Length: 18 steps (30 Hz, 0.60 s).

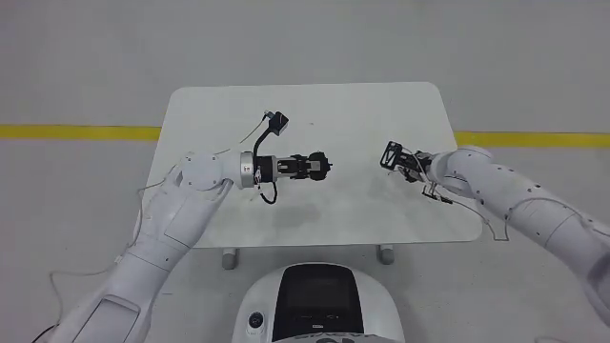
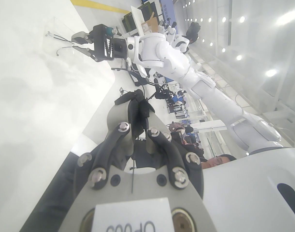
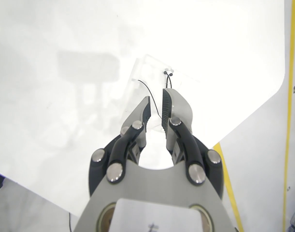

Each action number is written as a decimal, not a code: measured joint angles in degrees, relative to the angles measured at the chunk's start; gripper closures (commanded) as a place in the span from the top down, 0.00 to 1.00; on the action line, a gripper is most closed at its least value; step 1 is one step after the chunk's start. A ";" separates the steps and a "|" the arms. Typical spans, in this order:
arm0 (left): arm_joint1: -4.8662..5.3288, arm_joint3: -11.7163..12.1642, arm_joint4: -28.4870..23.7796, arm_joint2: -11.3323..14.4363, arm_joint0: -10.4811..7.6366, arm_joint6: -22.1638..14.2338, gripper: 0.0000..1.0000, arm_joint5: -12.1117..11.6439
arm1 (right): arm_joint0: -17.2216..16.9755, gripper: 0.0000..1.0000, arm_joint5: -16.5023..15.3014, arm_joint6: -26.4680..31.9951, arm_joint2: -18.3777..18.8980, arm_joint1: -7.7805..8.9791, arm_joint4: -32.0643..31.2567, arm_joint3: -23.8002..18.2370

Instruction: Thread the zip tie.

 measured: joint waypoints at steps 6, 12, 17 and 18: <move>0.00 0.00 0.00 0.00 0.00 0.00 0.00 0.00 | -0.14 0.09 0.00 1.91 0.00 -1.48 1.01 1.58; 0.00 0.00 0.00 0.00 0.00 0.00 0.00 0.00 | -0.33 0.09 0.00 3.36 0.00 -2.96 1.34 3.51; 0.00 0.00 0.00 0.00 0.00 0.00 0.00 0.00 | -0.42 0.10 0.00 3.50 0.00 -4.04 1.83 5.17; 0.00 0.00 0.00 0.00 0.00 0.00 0.00 0.00 | -0.38 0.11 0.00 3.40 0.03 -4.19 1.84 5.47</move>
